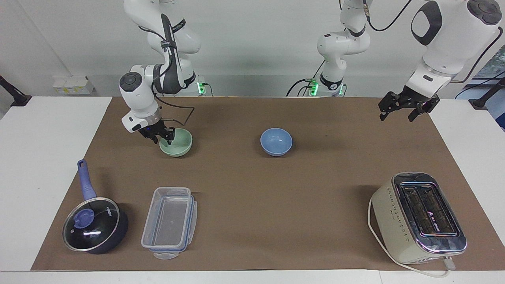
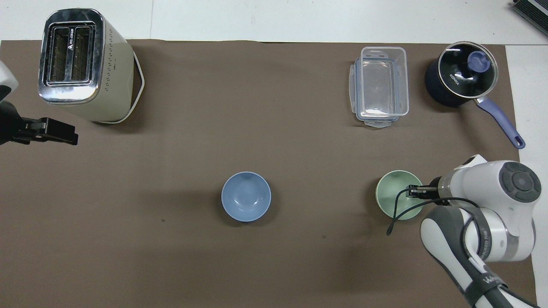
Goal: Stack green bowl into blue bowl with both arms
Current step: 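Reach the right gripper to the rim of the pale green bowl, then carry the green bowl with the right gripper over the blue bowl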
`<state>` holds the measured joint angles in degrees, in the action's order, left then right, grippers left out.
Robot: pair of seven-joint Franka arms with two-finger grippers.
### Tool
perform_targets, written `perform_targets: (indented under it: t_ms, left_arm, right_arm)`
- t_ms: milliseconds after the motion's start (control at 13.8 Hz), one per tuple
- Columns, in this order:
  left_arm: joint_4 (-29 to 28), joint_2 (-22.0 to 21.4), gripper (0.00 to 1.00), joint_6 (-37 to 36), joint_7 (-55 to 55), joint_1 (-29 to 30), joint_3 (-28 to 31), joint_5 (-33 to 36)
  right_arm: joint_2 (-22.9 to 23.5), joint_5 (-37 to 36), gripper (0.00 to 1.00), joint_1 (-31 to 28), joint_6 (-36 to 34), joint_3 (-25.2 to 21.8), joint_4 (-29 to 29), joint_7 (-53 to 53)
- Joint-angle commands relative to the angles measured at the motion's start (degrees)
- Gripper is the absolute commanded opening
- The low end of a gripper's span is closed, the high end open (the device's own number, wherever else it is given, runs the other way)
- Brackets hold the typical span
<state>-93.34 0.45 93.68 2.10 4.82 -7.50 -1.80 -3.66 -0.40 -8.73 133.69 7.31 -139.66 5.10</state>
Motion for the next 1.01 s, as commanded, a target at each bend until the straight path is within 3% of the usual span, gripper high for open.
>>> perform_targets:
  t_ms: [0, 362, 506, 723, 940]
  left_arm:
    - [0.7, -0.2, 1.0, -1.3, 0.3, 0.5, -0.3, 1.1]
    - [0.7, -0.2, 1.0, -1.3, 0.3, 0.4, -0.3, 1.1]
    - [0.7, -0.2, 1.0, -1.3, 0.3, 0.4, -0.3, 1.1]
    - [0.7, -0.2, 1.0, -1.3, 0.3, 0.4, -0.3, 1.1]
    - [0.7, -0.2, 1.0, -1.3, 0.3, 0.4, -0.3, 1.1]
  right_arm:
    - [-0.2, 1.6, 0.0, -0.8, 0.2, 0.2, -0.5, -2.5]
    - [-1.5, 1.8, 0.0, -0.1, -5.2, 0.3, 1.5, -2.4]
    - [-2.9, 5.5, 0.0, 0.3, -8.8, 0.8, 3.4, -2.5]
    - [-4.0, 7.7, 0.0, 5.5, -13.4, 0.8, 7.2, -1.1]
    - [-3.6, 9.3, 0.0, 14.8, -13.3, 0.9, 9.8, 9.2]
